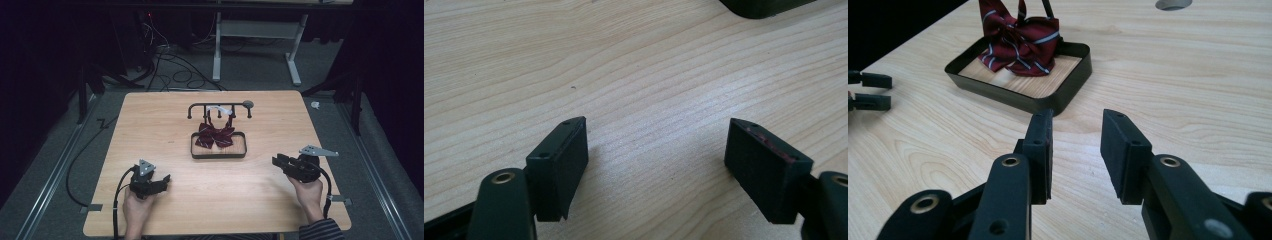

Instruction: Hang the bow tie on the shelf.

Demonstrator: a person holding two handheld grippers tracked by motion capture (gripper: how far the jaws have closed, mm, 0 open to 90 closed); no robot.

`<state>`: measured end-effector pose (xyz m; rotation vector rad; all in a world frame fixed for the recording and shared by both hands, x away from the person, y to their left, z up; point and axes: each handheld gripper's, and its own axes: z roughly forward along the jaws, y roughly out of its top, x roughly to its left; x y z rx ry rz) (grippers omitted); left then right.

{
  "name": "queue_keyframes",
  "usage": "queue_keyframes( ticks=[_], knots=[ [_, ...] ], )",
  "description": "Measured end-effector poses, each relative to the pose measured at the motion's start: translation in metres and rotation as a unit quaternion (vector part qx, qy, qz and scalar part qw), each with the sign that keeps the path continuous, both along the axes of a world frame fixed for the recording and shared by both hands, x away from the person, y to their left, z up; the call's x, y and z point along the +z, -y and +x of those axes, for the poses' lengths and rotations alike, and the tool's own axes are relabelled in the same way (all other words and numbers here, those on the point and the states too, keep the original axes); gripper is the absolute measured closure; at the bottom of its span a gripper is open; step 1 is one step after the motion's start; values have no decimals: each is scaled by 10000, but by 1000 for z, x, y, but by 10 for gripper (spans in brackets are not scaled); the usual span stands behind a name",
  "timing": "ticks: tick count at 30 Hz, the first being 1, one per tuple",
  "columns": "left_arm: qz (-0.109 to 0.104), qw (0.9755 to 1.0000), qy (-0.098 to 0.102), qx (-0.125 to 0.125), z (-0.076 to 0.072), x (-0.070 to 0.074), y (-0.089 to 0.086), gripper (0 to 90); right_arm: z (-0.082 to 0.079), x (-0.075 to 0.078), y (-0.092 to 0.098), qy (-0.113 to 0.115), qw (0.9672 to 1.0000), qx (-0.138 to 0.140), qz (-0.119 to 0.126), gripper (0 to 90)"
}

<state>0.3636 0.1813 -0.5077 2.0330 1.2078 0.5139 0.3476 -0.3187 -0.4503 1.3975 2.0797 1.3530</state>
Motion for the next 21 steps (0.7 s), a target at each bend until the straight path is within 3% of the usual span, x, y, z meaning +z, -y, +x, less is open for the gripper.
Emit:
queue_keyframes(
  ticks=[21],
  knots=[
    [-1, 10000, 1, 0, 0, 0, 0, 259, 13, -21, -5, -274, 9995, -106, -71, 675]
  ],
)
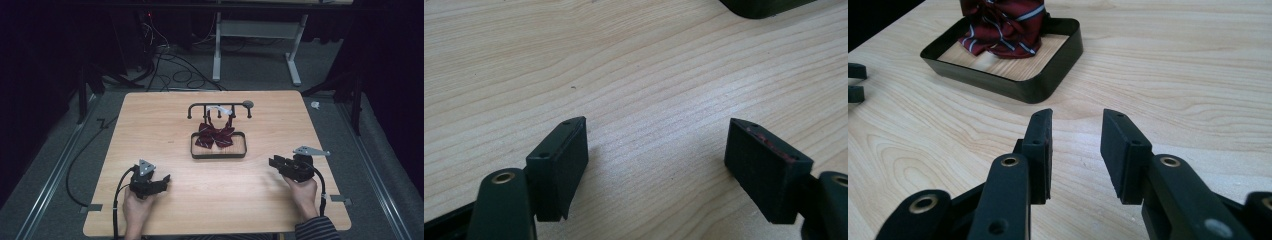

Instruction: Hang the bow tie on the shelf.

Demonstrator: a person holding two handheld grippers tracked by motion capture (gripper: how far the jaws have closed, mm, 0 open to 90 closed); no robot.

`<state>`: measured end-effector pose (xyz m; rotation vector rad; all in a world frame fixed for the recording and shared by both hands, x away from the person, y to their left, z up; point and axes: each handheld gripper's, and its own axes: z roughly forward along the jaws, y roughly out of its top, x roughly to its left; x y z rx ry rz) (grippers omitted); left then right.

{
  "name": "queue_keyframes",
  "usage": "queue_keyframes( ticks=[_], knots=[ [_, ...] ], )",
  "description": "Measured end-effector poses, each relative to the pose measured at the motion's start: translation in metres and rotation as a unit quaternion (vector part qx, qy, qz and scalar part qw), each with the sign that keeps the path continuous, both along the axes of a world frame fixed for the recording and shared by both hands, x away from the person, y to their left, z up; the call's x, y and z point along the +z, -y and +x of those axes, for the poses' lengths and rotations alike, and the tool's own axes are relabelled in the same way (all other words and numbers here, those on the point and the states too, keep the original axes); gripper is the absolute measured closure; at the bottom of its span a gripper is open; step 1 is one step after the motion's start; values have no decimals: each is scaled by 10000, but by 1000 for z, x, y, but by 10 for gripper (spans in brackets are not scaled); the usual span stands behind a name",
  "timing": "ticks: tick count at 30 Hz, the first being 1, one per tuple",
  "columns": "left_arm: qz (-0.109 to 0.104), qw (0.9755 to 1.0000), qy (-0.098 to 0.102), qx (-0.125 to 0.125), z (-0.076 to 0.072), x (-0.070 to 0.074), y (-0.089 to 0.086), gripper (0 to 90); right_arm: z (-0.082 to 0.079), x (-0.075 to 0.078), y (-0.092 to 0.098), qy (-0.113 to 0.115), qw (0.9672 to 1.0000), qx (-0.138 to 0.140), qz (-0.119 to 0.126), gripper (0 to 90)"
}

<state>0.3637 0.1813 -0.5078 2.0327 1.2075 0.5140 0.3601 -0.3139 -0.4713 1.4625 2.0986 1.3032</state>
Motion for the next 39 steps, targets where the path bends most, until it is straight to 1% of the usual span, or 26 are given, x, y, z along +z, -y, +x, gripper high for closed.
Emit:
queue_keyframes(
  ticks=[7, 8, 13, 16, 18, 22, 25, 32, 38, 39],
  knots=[
    [1, 10000, 0, 0, 0, 0, 0, 259, 4, -8, -1, -6, 9999, -59, -137, 674],
    [3, 10000, 9, 4, 0, 0, 0, 259, 4, -9, -2, -59, 9998, -80, -157, 674],
    [4, 10000, 0, -2, 0, 0, 0, 259, 7, -14, -3, -101, 9996, -116, -257, 672],
    [3, 10000, 0, -1, 0, 0, 0, 259, 9, -15, -5, -91, 9993, -124, -328, 673],
    [3, 10000, 1, -1, 0, 0, 0, 259, 11, -17, -7, -100, 9989, -116, -436, 673],
    [3, 10000, 6, 2, 0, 0, 0, 259, 13, -20, -8, -121, 9985, -129, -521, 669],
    [4, 10000, 0, -2, 0, 0, 0, 259, 14, -22, -10, -122, 9984, -132, -537, 659],
    [3, 10000, -1, -1, 0, 0, 0, 259, 15, -25, -13, -149, 9975, -133, -672, 636],
    [2, 10000, 5, 3, 0, 0, 0, 259, 16, -29, -17, -190, 9957, -151, -895, 592],
    [0, 10000, 8, 3, 0, 0, 0, 259, 16, -30, -17, -169, 9954, -142, -935, 584]
  ],
)
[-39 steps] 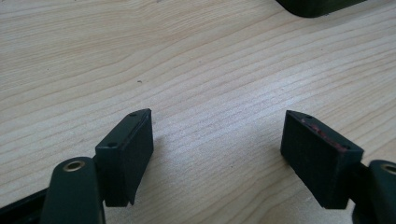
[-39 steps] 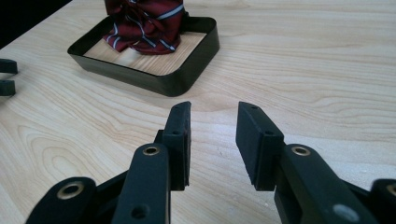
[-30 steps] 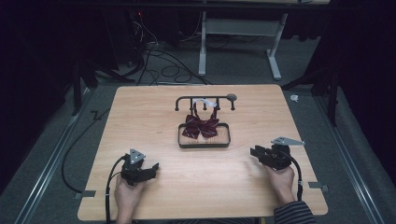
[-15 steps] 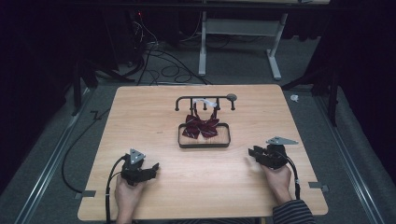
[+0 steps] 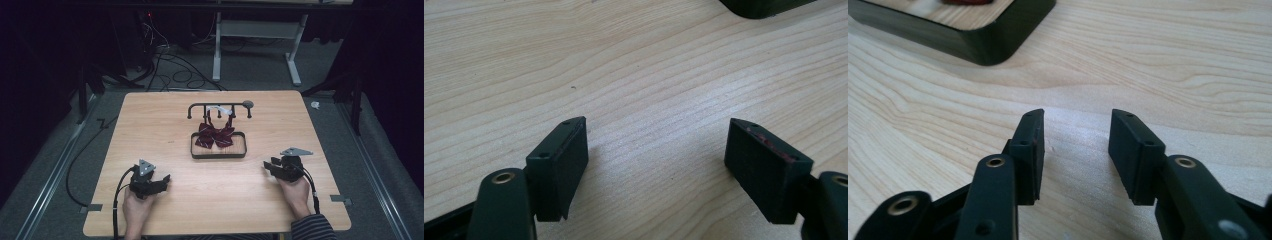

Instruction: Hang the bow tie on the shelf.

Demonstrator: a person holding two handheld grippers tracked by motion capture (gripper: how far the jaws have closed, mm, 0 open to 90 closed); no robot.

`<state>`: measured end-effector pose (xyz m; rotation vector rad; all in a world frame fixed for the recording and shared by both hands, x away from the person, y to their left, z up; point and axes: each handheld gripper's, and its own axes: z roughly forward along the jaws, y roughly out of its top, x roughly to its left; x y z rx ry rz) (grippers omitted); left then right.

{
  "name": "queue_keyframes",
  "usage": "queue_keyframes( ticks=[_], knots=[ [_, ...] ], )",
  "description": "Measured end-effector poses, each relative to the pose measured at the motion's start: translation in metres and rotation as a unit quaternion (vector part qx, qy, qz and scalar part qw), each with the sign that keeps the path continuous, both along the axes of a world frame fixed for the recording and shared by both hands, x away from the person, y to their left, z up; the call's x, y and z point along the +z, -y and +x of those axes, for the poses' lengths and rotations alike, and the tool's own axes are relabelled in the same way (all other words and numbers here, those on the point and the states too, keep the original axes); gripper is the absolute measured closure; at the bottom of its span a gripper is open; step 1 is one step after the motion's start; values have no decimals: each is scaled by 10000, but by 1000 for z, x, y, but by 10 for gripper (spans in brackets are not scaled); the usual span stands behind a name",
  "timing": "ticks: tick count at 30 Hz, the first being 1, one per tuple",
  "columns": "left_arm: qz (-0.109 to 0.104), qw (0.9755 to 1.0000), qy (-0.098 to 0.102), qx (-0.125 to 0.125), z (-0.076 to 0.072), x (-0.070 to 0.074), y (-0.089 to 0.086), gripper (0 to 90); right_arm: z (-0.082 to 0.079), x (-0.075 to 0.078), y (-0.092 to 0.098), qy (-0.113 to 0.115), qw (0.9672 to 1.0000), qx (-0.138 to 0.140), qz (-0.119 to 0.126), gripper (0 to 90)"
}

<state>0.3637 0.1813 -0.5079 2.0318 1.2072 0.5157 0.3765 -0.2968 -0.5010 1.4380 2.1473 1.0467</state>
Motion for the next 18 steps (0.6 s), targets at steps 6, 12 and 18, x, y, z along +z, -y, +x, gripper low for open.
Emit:
queue_keyframes(
  ticks=[6, 12, 18],
  knots=[
    [-3, 10000, -4, 2, 0, 0, 0, 259, -1, -1, -10, 154, 9985, 179, -484, 468],
    [-5, 10000, -5, 2, 0, 0, 0, 259, -1, -1, -12, 192, 9977, 277, -587, 450],
    [-4, 10000, -4, 4, 0, 0, 0, 259, -1, -1, -12, 190, 9977, 278, -584, 450]
  ],
)
